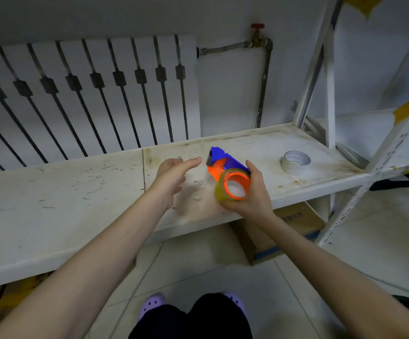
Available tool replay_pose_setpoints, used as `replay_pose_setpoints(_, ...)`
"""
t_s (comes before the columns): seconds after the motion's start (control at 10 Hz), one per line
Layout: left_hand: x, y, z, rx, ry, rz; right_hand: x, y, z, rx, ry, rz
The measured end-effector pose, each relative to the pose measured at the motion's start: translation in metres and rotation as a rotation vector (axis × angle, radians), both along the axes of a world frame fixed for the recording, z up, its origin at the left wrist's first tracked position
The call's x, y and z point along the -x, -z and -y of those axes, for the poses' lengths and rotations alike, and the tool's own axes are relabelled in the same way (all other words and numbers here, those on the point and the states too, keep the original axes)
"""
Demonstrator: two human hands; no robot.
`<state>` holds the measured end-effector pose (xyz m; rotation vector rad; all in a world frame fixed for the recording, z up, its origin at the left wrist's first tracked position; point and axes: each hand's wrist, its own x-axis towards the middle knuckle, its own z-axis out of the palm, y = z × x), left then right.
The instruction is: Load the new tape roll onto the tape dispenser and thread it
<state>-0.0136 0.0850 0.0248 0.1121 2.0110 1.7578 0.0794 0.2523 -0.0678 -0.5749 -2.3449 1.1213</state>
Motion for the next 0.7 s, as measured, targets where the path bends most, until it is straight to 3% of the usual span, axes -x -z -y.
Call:
replay_pose_setpoints(0.2,0.019,-0.012,-0.023,0.034,-0.003,-0.147,0.020,0.004,-0.062,-0.050,0.195,0.118)
replay_pose_setpoints(0.4,0.025,-0.008,-0.027,0.044,-0.014,-0.164,0.046,0.011,-0.078,-0.120,0.263,0.235)
replay_pose_setpoints(0.7,0.031,-0.012,0.000,0.043,-0.066,-0.185,0.052,0.009,-0.073,-0.196,0.275,0.233)
